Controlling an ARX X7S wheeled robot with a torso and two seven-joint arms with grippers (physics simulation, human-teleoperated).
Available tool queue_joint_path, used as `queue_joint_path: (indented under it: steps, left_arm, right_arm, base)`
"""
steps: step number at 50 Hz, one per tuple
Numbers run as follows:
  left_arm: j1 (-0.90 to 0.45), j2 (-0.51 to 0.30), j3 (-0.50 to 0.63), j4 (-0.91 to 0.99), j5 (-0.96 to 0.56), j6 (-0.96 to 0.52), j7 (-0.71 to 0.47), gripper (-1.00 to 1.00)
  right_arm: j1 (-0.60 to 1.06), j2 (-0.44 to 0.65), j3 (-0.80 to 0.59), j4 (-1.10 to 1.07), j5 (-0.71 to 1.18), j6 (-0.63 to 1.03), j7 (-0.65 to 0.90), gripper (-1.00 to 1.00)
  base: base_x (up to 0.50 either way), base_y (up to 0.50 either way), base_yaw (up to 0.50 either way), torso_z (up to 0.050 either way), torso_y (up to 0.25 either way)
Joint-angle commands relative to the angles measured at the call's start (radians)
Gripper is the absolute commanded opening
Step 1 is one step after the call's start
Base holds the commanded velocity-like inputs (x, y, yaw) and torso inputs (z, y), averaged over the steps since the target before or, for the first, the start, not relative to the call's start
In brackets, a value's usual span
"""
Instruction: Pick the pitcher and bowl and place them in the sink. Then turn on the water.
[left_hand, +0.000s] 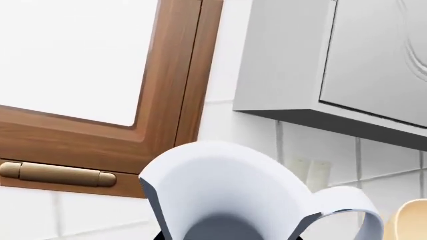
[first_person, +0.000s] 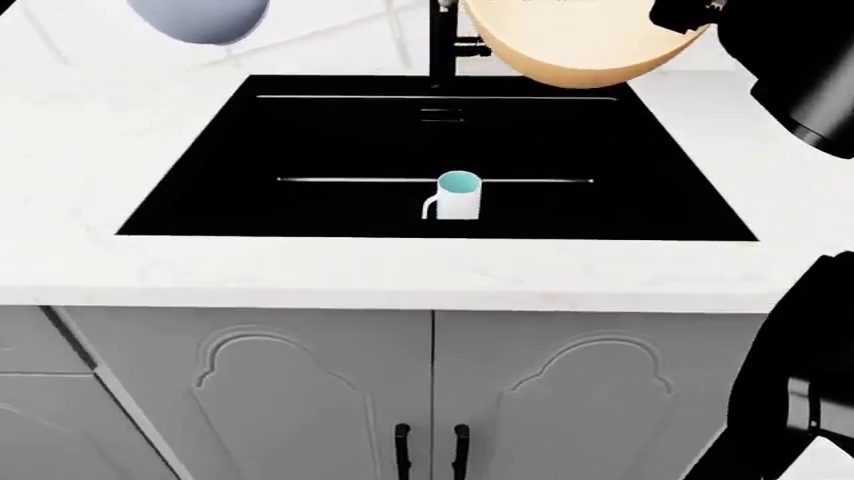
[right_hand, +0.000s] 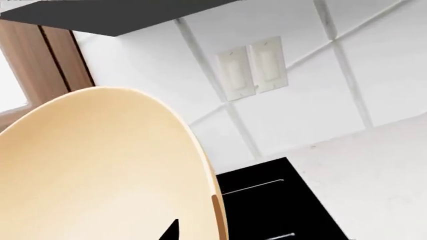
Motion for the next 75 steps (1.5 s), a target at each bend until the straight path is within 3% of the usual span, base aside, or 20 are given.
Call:
queue_joint_path:
  steps: [1, 35, 51, 61, 63, 71, 75]
  left_arm:
    - [-0.005, 0.0, -0.008, 0.002, -0.008, 0.004, -0.022, -1.0]
    - [-0.004, -0.001, -0.009, 0.001, -0.015, 0.005, -0.034, -1.0]
    - [-0.007, -0.003, -0.004, -0.001, -0.018, 0.0, -0.036, -1.0]
    - [-0.027, -0.013, 0.013, -0.011, -0.033, -0.06, -0.072, -1.0]
    - [-0.045, -0.02, 0.028, -0.023, -0.047, -0.109, -0.087, -1.0]
    - [-0.147, -0.042, 0.11, -0.108, -0.115, -0.35, -0.115, -1.0]
    - [-0.08, -0.14, 0.036, -0.014, -0.283, -0.506, -0.188, -1.0]
  right_arm:
    - [-0.033, 0.032, 0.045, -0.051, 0.012, 0.024, 0.044, -1.0]
    - [-0.085, 0.061, 0.092, -0.09, 0.053, 0.051, 0.1, -1.0]
    - [-0.078, 0.063, 0.05, -0.071, 0.056, 0.044, 0.092, -1.0]
    - [0.002, 0.07, 0.038, -0.03, 0.111, 0.189, 0.152, -1.0]
    - [0.028, 0.096, 0.009, -0.018, 0.149, 0.244, 0.175, -1.0]
    - [0.088, 0.281, -0.244, 0.096, 0.602, 0.245, 0.466, -1.0]
    - [0.087, 0.365, -0.325, 0.104, 0.808, 0.24, 0.607, -1.0]
  base:
    - [0.0, -0.5, 0.0, 0.0, 0.01]
    - [-0.05, -0.5, 0.0, 0.0, 0.002]
    - [-0.08, -0.5, 0.0, 0.0, 0.001]
    - [0.0, 0.0, 0.0, 0.0, 0.002]
    - [0.0, 0.0, 0.0, 0.0, 0.0]
    - [0.0, 0.0, 0.0, 0.0, 0.001]
    - [0.0, 0.0, 0.0, 0.0, 0.0]
